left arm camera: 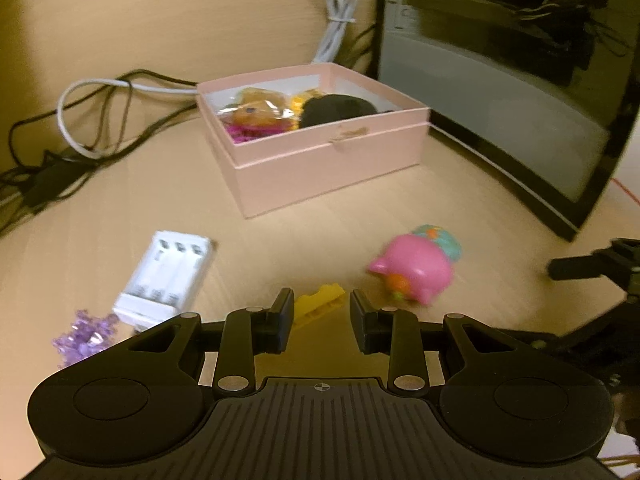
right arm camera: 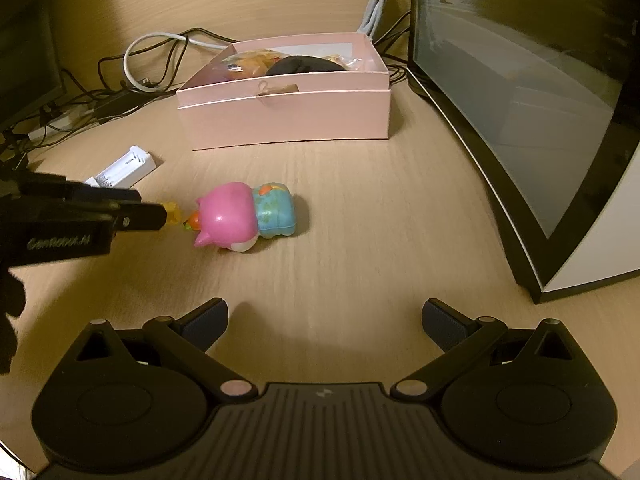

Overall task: Organize objects
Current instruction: 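Grasp the second yellow brick with the left tool and lift it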

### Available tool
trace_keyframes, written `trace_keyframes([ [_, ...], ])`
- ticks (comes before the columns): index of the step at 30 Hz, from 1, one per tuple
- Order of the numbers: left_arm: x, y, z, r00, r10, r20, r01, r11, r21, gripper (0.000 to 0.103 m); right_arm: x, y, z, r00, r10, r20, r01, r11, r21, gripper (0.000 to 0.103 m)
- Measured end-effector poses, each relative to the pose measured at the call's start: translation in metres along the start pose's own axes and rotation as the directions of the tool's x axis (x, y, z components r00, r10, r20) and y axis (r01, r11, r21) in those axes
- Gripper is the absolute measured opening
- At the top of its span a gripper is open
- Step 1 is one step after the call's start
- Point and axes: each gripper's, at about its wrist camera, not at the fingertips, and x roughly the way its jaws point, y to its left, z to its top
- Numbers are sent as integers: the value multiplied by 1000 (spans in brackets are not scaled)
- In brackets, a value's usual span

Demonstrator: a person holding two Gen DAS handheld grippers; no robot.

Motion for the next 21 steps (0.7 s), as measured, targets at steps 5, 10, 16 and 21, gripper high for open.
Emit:
trace_keyframes([
  [5,-7,-3,-7,999,-44,5,44,999,-19,34,-2,-1,0,1000,-3,-3,3,1000,1,103],
  [10,-16,6,-9,1000,3,29,-1,998,-64,34,-9,1,4,1000,2,28,-1,1000,-12,103],
  [16,-15,12,-7,999,29,30,-28,999,-33,34,-12,8,3,999,16,41,-14,999,-35,103],
  [21,-1,11,0,999,45,13,-46,993,109,34,-10,11,2,999,20,29,-18,999,-51,103],
])
